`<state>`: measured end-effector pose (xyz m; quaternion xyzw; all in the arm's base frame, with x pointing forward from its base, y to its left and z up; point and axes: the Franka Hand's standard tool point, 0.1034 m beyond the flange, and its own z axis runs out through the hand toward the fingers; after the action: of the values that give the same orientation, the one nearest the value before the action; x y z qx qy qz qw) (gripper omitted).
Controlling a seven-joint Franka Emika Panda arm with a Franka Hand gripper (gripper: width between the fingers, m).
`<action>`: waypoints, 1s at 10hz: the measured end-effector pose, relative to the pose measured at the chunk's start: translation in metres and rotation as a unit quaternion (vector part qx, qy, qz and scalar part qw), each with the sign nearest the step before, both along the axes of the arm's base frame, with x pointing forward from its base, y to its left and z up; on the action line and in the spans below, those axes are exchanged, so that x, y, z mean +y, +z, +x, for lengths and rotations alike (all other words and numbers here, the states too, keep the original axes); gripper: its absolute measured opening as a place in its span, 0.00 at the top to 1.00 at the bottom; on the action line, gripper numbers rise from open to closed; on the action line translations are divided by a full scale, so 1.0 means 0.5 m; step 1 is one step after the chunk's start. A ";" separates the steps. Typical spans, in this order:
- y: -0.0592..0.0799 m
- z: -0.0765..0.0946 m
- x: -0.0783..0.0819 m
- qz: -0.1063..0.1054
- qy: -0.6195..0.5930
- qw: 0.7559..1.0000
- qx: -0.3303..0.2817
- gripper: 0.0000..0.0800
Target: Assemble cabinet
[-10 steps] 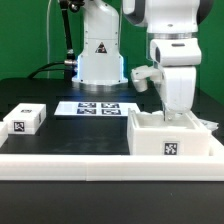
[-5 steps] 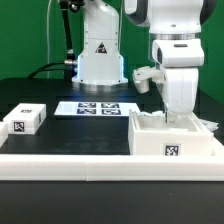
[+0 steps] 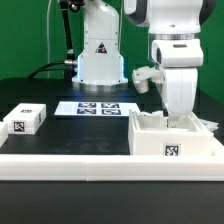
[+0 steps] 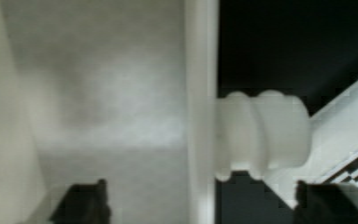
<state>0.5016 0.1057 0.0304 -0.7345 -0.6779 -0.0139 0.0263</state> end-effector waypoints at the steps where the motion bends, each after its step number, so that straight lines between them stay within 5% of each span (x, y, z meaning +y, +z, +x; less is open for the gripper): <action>1: 0.000 0.000 0.000 0.000 0.000 1.000 0.000 0.16; 2: 0.000 0.000 0.000 0.000 0.000 1.000 0.000 0.16; 3: 0.000 0.000 -0.001 0.000 0.000 1.000 0.000 0.03; 6: 0.008 -0.008 -0.003 -0.001 0.000 1.000 -0.002 0.00; 10: 0.074 -0.063 0.023 -0.007 -0.013 1.000 -0.011 0.00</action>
Offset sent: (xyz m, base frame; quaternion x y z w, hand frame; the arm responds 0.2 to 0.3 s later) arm 0.0000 0.0000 0.0000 0.0000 0.0000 0.0000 1.0000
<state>0.4703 0.1173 0.0673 -0.7434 -0.6685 -0.0178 0.0132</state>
